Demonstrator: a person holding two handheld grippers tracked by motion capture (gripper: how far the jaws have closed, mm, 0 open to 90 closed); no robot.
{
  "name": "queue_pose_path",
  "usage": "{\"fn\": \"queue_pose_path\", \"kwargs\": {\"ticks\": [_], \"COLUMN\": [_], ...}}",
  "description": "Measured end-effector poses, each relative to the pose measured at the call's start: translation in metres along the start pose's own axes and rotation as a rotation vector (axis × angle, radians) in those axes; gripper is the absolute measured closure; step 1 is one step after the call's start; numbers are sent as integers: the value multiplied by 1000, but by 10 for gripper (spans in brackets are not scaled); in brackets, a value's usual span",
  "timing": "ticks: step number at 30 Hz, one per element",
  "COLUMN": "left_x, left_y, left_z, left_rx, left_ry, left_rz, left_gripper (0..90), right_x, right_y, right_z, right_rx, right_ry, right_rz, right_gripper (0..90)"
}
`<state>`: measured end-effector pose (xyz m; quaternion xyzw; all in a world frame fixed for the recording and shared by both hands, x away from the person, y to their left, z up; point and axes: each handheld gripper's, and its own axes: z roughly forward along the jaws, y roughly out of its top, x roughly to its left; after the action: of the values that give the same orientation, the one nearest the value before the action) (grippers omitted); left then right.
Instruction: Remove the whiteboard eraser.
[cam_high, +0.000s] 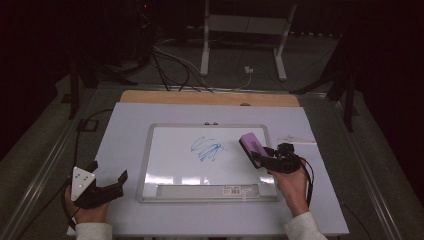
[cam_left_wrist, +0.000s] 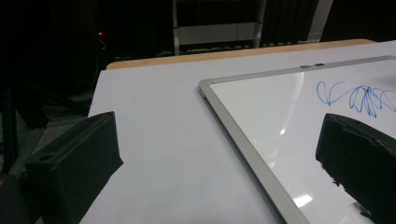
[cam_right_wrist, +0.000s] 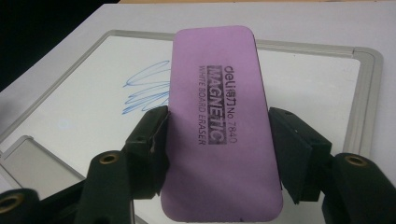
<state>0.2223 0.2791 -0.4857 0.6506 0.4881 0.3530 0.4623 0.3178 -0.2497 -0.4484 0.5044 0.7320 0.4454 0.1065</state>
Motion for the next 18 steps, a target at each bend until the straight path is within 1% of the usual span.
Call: {"fn": "queue_pose_path", "kwargs": {"ticks": [6,18], "left_x": [-1,1], "left_y": [0,-1], "left_z": [2,1], "left_rx": [5,3], "left_ry": [-3,-3], "left_rz": [3,2], "left_gripper": [6,6], "right_x": [3,14], "right_y": [4,16], "right_z": [7,21], "right_rx": [0,14], "right_ry": [4,2], "right_rz": [-4,-35], "right_gripper": [412,412]}}
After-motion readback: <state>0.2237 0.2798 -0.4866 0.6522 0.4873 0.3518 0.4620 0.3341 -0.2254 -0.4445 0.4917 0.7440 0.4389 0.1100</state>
